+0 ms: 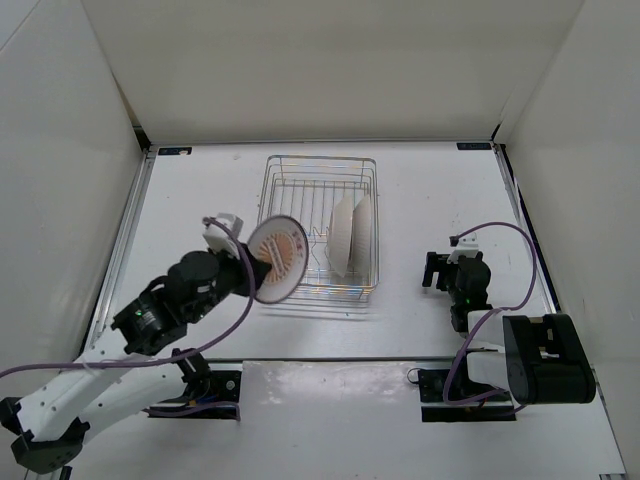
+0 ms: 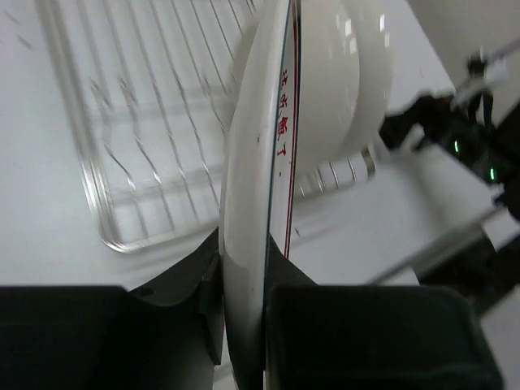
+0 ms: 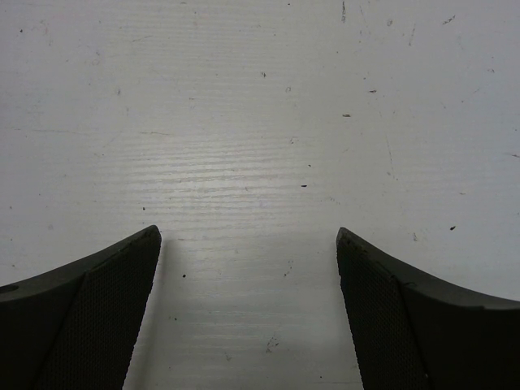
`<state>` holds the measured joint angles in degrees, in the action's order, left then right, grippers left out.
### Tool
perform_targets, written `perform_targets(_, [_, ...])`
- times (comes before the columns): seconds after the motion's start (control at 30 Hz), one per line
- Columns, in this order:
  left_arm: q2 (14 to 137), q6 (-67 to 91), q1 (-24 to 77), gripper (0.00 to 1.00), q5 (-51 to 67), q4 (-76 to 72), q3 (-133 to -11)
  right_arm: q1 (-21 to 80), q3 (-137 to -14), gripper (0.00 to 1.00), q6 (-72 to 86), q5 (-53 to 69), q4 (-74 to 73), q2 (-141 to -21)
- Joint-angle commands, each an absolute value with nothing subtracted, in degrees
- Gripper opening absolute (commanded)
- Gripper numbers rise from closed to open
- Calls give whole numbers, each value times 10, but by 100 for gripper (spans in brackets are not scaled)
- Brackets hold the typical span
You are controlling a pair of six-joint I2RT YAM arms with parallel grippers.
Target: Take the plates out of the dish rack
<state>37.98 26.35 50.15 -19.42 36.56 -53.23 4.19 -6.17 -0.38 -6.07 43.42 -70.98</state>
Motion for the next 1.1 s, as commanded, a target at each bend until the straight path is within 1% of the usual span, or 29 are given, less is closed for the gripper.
perform_targets(0.0, [374,349,502,0,-14,347,-429,42,-59,90,-9,-69,456,-711])
perform_targets(0.03, [361,386,502,0,38,312,-392,40,-60,90,-9,-69,456,-711])
perform_targets(0.1, [353,410,503,0,117,287,-360,41,-59,90,-9,-69,456,-710])
perform_targets(0.13, [352,438,501,0,131,249,-313,41,-59,90,-8,-68,454,-711])
perform_targets(0.3, [354,480,507,0,156,184,-246,41,-59,90,-9,-68,455,-711])
perform_targets(0.4, [382,506,507,0,184,105,-214,42,-60,90,-9,-68,455,-710])
perform_targets(0.43, [420,512,507,0,189,60,-205,42,-60,90,-9,-69,455,-710])
perform_targets(0.5, [448,522,507,0,203,39,-200,41,-60,90,-9,-68,455,-711])
perform_targets(0.53, [499,527,508,0,213,5,-200,41,-59,90,-9,-68,456,-710])
perform_targets(0.63, [560,533,508,0,229,-59,-212,42,-59,90,-9,-69,455,-708])
perform_targets(0.67, [604,539,503,0,234,-82,-215,40,-59,90,-10,-69,457,-710])
perform_targets(0.73, [634,547,500,0,249,-115,-226,43,-58,90,-10,-68,456,-709])
perform_targets(0.77, [675,555,493,0,254,-135,-232,43,-58,90,-10,-68,457,-709])
perform_targets(0.9, [743,589,476,0,277,-234,-246,42,-58,90,-11,-68,457,-708])
perform_targets(1.07, [809,606,449,0,303,-275,-277,41,-58,90,-11,-68,457,-710])
